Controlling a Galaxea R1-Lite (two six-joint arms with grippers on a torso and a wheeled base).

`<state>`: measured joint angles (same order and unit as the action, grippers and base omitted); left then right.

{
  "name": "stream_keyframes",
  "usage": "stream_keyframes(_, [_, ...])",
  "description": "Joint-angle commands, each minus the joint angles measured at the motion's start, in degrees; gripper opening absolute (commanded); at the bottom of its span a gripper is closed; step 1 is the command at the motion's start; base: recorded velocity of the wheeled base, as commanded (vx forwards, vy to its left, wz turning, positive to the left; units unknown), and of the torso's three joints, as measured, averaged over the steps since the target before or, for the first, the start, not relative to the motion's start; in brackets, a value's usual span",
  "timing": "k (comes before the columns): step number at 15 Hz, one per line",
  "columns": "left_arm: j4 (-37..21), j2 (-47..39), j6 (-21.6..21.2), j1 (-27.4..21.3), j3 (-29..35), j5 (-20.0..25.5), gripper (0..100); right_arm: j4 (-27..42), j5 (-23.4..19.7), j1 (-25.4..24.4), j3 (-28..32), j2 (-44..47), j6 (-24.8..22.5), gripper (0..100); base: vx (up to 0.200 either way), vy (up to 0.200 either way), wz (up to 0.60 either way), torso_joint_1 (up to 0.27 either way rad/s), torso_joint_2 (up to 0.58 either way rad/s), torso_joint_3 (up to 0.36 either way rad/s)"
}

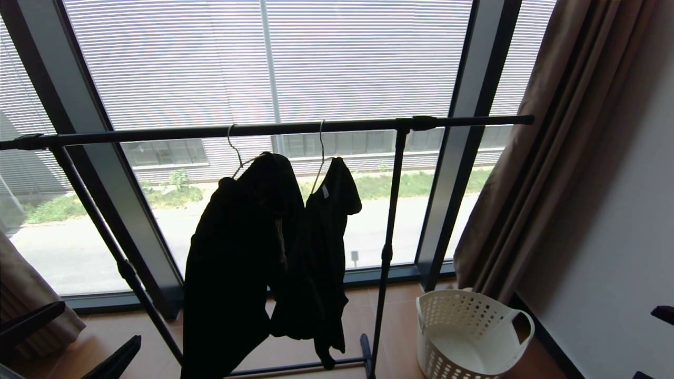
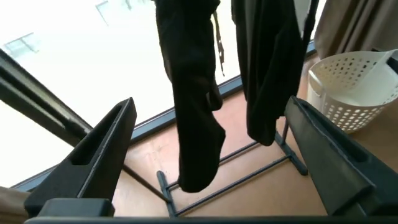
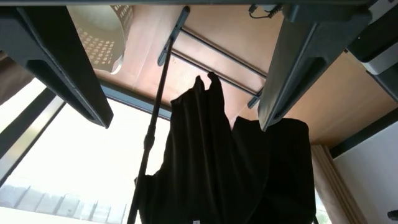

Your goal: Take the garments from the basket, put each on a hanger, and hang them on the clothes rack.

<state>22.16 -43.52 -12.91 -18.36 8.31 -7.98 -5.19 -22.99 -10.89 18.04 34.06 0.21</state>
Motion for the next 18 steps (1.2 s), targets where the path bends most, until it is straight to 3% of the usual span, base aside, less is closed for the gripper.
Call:
stream_keyframes(1, [-3.88,11.44,-0.36,8.52,-2.51,-0.19,100,3.35,0.40,-0.01,-0.82,-8.31,0.14,100,0.000,0.000,0.00,0.000,0.00,0.000])
stream_keyframes(3, [-11.70,20.05,-0.63,15.63,-2.60,0.07,100,6.25,0.40,-0.01,-0.82,-10.68,0.23,100,0.000,0.000,0.00,0.000,0.00,0.000])
stream_keyframes(7, [-16.63,30.78,-0.80,23.90,-6.47,0.34,100,6.42,0.40,-0.01,-2.40,-12.09,0.23,100,0.000,0.000,0.00,0.000,0.00,0.000])
stream_keyframes(9, [-19.17,35.87,-1.06,24.25,-7.70,0.51,100,6.51,0.58,-0.01,-4.77,-14.20,0.14,100,0.000,0.000,0.00,0.000,0.00,0.000])
stream_keyframes(12, [-22.78,37.02,0.61,24.07,-7.00,1.31,100,6.51,2.95,0.16,-6.62,-15.78,0.23,100,0.000,0.000,0.00,0.000,0.00,0.000])
stream_keyframes(16, [-24.80,37.10,7.90,24.07,-6.73,7.81,100,6.51,9.72,0.16,-7.85,-17.54,0.14,100,0.000,0.000,0.00,0.000,0.00,0.000])
stream_keyframes(18, [-25.06,37.10,7.64,24.07,-6.64,11.94,100,7.48,12.09,0.16,-9.25,-19.47,0.14,100,0.000,0.000,0.00,0.000,0.00,0.000])
